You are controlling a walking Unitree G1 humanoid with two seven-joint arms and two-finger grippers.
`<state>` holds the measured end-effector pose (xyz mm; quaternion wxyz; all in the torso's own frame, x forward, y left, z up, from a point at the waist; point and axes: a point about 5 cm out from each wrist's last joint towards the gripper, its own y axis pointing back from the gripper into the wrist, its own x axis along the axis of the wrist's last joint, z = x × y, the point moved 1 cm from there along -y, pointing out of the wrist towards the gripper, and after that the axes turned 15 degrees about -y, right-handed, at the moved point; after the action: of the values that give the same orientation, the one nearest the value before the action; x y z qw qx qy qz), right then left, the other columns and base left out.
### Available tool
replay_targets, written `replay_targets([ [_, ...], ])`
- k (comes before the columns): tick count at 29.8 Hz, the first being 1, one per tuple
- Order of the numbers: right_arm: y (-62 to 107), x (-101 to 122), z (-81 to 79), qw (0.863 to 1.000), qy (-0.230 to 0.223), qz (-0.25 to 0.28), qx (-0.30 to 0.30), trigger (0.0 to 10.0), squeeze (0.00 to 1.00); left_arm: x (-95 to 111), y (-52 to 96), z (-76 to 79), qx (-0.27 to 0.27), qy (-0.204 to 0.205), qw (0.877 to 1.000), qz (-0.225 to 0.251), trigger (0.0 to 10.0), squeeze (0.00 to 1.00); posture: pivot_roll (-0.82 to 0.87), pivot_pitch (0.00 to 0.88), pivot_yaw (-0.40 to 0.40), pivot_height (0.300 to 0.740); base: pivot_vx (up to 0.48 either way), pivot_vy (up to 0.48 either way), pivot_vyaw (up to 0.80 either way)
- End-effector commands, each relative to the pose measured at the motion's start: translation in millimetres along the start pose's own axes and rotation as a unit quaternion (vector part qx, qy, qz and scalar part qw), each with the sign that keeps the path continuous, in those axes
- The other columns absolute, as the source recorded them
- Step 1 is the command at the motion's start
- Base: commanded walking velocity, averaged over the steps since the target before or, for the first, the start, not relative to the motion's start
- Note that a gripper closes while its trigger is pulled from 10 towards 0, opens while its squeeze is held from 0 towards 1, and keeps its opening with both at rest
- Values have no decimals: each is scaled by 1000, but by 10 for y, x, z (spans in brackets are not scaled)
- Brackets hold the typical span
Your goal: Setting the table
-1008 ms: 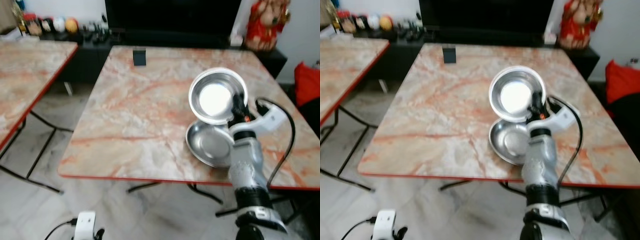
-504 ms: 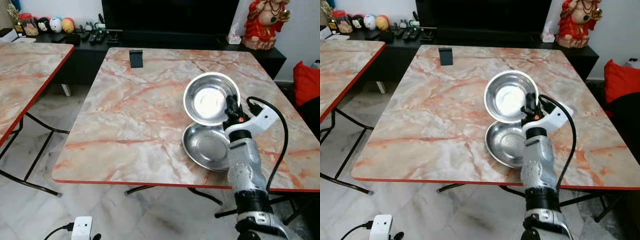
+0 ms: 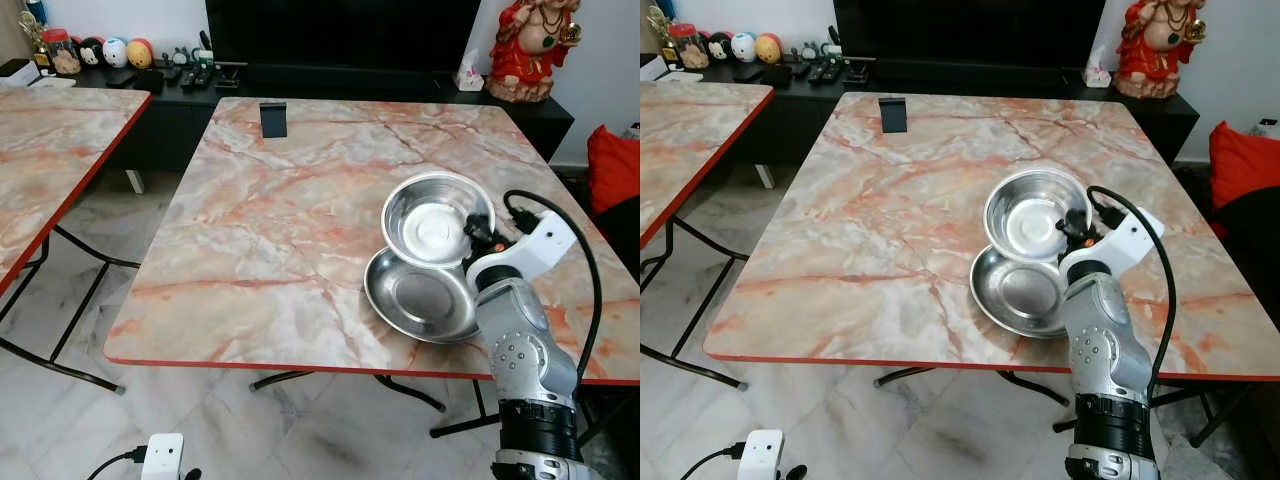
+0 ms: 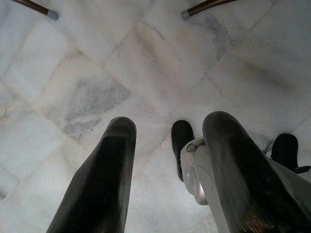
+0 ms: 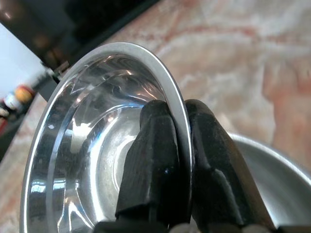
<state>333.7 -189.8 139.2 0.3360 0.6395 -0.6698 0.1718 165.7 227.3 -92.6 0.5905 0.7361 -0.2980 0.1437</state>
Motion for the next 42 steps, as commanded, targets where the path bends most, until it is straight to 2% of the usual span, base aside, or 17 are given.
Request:
replay_targets([
  [1,16,31,-17,1000,-7,-12,-10,10000,0,-11,-4,27,-6,-1,1000,-9,10000,0,-82,0,-44,740,0,0,0],
  [31,16,31,-17,1000,-7,-12,-10,10000,0,-11,-4,27,-6,-1,1000,-9,10000,0,-82,0,-44,740,0,0,0],
  [32,18,17,-14,999,-12,-25,-21,10000,0,-8,-4,31,-7,-3,1000,-9,10000,0,-78,0,-47,740,0,0,0],
  [33,59,-11,132,998,-2,-16,-60,10000,0,-11,-5,29,-7,-13,1000,-12,10000,0,-73,0,-39,740,0,0,0],
  [34,78,-15,196,997,6,-7,-77,10000,0,-13,-6,35,-8,-17,1000,-13,10000,0,-72,0,-39,740,0,0,0],
  [42,67,-9,176,998,5,-6,-70,10000,0,-18,-5,35,-8,-13,1000,-14,10000,0,-70,0,-39,740,0,0,0],
])
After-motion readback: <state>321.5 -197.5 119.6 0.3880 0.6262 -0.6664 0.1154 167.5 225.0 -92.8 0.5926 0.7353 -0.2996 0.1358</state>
